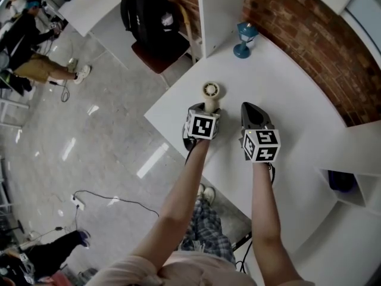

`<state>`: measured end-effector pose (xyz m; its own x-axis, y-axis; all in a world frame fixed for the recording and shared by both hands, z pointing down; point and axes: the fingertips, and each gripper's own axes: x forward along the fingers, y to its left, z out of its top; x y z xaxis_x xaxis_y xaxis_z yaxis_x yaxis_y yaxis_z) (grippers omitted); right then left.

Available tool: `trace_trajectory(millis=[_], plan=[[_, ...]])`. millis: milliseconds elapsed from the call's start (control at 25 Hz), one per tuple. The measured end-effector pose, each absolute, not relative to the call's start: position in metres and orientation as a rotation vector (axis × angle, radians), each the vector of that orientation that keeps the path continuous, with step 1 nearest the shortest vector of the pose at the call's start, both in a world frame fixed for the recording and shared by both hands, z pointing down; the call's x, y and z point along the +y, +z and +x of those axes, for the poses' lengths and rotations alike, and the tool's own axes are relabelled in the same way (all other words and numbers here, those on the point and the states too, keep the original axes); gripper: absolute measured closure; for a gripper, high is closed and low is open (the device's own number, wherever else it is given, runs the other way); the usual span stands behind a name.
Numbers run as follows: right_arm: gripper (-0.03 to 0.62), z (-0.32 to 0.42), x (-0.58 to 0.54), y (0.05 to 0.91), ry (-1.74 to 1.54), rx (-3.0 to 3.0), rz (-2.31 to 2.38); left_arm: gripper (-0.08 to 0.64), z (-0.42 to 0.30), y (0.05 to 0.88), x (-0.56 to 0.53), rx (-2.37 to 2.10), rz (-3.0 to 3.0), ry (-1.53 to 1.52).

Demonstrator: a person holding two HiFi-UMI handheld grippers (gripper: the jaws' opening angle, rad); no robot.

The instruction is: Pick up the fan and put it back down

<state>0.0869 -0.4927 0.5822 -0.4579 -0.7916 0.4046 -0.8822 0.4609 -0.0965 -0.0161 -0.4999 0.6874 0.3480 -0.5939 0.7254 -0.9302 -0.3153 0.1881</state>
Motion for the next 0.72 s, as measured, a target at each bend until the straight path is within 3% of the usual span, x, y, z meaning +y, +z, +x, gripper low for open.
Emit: trace_trajectory(millis=[720], plan=[[0.578, 0.098, -0.487, 0.581, 0.445, -2.412, 1.44, 0.354, -0.023, 0.677, -0.504, -1.398, 2.029, 0.781]])
